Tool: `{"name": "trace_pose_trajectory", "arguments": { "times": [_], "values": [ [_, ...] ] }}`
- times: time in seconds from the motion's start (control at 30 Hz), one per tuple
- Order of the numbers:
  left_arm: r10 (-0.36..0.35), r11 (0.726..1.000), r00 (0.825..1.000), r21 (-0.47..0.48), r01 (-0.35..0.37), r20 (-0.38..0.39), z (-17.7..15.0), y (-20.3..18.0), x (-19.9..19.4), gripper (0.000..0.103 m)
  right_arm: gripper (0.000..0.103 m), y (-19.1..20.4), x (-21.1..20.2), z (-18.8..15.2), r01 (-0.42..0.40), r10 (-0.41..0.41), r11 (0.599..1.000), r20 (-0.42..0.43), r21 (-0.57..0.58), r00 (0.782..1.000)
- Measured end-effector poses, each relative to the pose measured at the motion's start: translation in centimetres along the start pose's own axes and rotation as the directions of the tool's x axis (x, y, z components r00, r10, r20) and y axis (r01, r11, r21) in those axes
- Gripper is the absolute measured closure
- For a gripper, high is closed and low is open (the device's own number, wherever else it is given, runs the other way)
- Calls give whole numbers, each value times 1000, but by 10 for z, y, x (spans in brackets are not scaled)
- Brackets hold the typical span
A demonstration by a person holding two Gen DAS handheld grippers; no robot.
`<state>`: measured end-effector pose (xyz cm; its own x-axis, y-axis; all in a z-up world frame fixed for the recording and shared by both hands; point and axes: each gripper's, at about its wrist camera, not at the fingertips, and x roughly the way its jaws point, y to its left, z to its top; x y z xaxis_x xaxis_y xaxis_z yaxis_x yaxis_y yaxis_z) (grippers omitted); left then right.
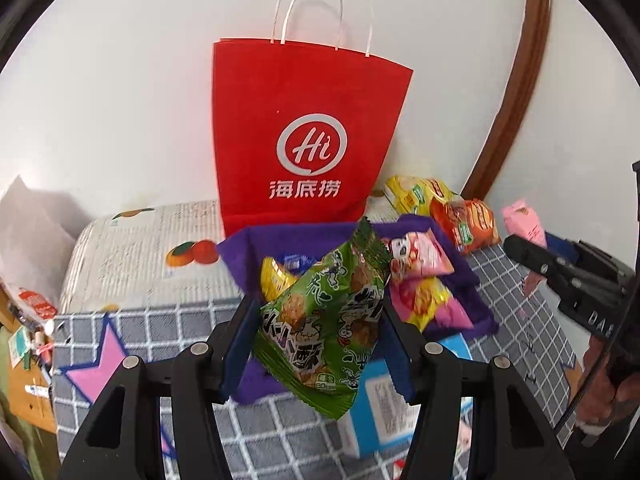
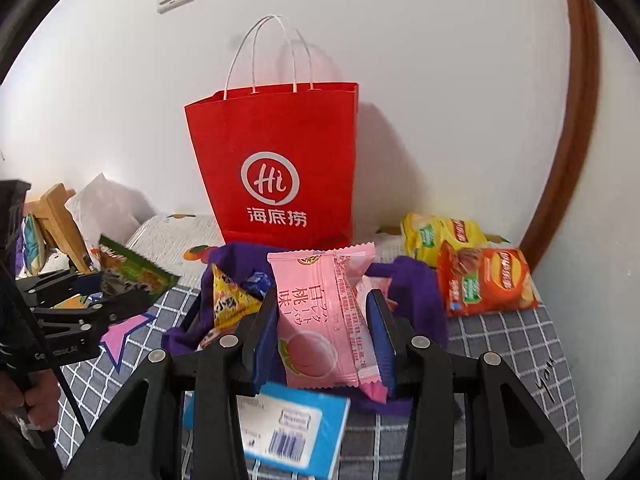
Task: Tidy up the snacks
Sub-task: 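Carry the pink peach candy and green snack bag over the purple towel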
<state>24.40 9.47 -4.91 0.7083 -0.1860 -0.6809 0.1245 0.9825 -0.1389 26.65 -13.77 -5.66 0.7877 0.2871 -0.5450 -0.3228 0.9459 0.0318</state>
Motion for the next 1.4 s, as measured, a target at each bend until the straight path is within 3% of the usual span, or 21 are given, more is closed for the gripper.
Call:
{"name": "trace_pose_trajectory", "arguments": {
  "times": [0.3, 0.6, 0.73, 1.0, 1.4],
  "values": [
    [12, 1000, 1000, -5, -12, -10, 31, -1, 47, 47, 60, 2, 51, 24, -26, 25, 1000, -34, -15, 999],
    [-4, 999, 999, -51, 2, -46, 26, 11, 69, 47, 60, 12, 89, 26, -55, 53, 997, -36, -53, 998],
    [-11, 998, 998, -59, 7, -60, 26, 13, 76, 47, 60, 8, 113, 19, -65, 60, 997, -92, -49, 994],
    [21, 996, 996, -87, -29, -91, 25, 24, 86, 47, 60, -1, 126, 13, -87, 84, 996, -136, -11, 987],
    [28, 993, 995, -108, -38, -96, 26, 29, 89, 47, 60, 13, 136, 5, -114, 100, 991, -196, -62, 975]
  ]
}}
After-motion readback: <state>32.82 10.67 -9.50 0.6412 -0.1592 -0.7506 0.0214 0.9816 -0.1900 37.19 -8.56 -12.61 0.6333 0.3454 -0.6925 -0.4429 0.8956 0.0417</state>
